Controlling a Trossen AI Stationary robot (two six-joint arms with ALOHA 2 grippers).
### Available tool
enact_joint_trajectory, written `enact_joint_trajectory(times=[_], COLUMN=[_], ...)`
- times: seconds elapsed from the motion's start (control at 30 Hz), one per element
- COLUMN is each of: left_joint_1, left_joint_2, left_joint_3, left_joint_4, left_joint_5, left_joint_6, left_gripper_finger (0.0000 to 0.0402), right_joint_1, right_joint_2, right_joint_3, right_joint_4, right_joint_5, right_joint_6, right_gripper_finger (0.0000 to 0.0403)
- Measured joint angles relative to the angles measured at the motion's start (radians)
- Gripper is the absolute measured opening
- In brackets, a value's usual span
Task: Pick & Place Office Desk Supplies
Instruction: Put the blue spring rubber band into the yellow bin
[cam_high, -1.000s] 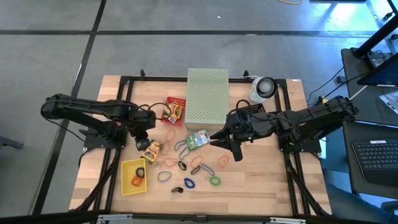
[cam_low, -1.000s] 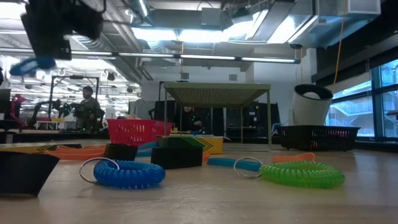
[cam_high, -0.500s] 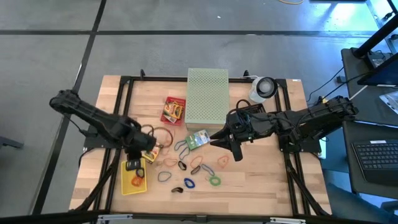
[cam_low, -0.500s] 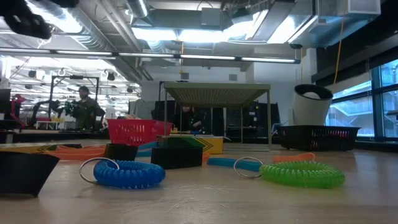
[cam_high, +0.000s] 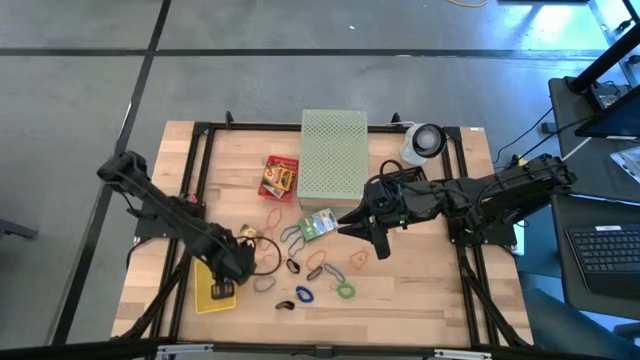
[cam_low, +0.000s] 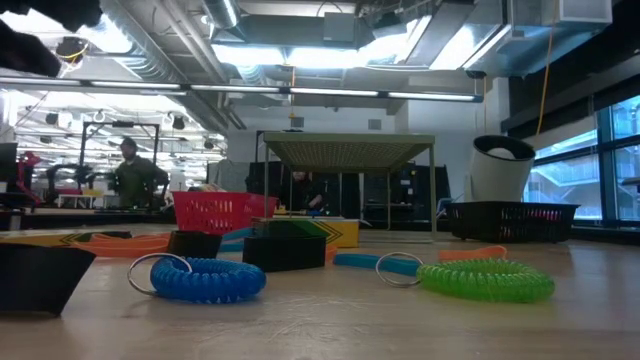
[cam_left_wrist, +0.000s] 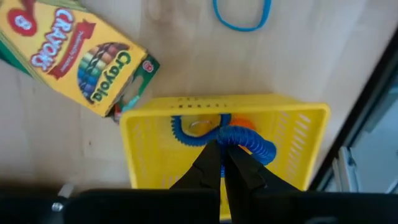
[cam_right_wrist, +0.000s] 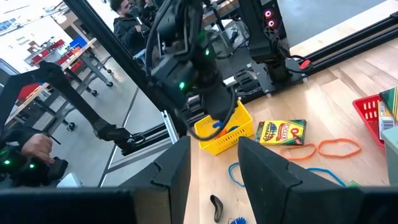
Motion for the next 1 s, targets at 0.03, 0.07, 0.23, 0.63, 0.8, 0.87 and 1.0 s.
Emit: enact_joint_trajectory(times=[0.03, 0.07, 0.23, 0.63, 0.8, 0.87, 1.0], left_joint_1=[-0.007, -0.013, -0.041, -0.107, -0.106, -0.106, -0.106], left_joint_2=[0.013, 0.025, 0.069, 0.139, 0.163, 0.176, 0.198], left_joint_3=[0.0, 0.0, 0.0, -0.001, -0.001, -0.001, -0.001], left_joint_4=[0.007, 0.013, 0.018, 0.027, 0.065, 0.064, 0.064], left_joint_5=[-0.006, -0.011, -0.013, -0.011, -0.013, -0.018, -0.018], left_joint_6=[-0.006, -0.011, -0.034, -0.09, -0.09, -0.099, -0.121], left_gripper_finger=[0.0001, 0.0001, 0.0001, 0.0001, 0.0001, 0.0001, 0.0003], right_joint_1=[0.0, 0.0, 0.0, 0.0, 0.0, 0.0, 0.0], right_joint_2=[0.0, 0.0, 0.0, 0.0, 0.0, 0.0, 0.0], right_joint_3=[0.0, 0.0, 0.0, 0.0, 0.0, 0.0, 0.0], right_joint_4=[0.0, 0.0, 0.0, 0.0, 0.0, 0.0, 0.0], right_joint_5=[0.0, 0.0, -0.021, -0.026, -0.026, -0.026, -0.026], right_joint_6=[0.0, 0.0, 0.003, 0.004, 0.007, 0.013, 0.026], right_gripper_finger=[0.0135, 0.0135, 0.0135, 0.0135, 0.0135, 0.0135, 0.0135])
